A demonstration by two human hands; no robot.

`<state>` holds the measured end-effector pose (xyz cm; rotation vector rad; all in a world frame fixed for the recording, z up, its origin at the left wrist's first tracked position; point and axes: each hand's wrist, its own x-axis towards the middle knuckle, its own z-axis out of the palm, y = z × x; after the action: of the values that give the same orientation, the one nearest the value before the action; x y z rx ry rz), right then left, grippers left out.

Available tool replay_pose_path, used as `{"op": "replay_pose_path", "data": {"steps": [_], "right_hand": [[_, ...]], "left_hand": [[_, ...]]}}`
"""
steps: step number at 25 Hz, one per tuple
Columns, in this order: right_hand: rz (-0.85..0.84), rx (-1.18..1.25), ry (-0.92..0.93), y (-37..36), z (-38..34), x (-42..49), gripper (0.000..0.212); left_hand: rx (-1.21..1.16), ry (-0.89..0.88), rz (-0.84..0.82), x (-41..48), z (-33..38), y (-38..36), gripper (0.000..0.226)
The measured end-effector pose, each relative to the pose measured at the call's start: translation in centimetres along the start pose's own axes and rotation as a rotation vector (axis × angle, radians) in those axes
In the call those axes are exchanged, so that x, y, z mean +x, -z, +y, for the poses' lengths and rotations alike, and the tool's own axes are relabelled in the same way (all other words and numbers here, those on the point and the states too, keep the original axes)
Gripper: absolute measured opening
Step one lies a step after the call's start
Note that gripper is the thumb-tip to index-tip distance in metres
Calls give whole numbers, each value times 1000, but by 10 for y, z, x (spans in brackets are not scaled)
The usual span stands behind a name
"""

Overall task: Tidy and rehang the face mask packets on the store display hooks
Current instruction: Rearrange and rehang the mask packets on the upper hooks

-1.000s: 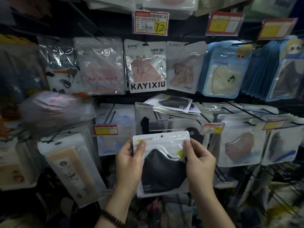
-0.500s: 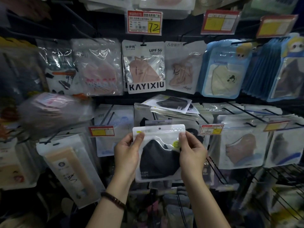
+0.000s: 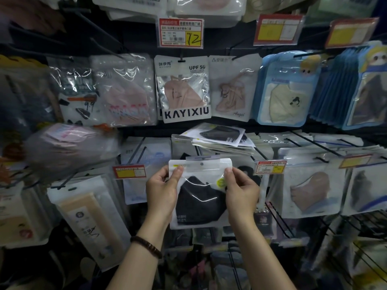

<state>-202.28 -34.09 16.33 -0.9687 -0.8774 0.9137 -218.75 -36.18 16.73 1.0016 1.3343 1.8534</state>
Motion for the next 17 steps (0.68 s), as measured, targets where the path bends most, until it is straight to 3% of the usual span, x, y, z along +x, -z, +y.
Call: {"op": "replay_pose_path", "data": {"steps": [9, 14, 17], "right_hand": [[20, -78, -23, 0, -1, 6, 23], [-7, -92, -84, -1, 5, 11, 8], [-33, -219, -90, -8, -2, 21, 24]], "left_hand": [[25, 12, 43, 5, -9, 1, 12], [82, 11, 72, 6, -8, -2, 8], [158, 21, 75, 18, -7, -6, 10]]}}
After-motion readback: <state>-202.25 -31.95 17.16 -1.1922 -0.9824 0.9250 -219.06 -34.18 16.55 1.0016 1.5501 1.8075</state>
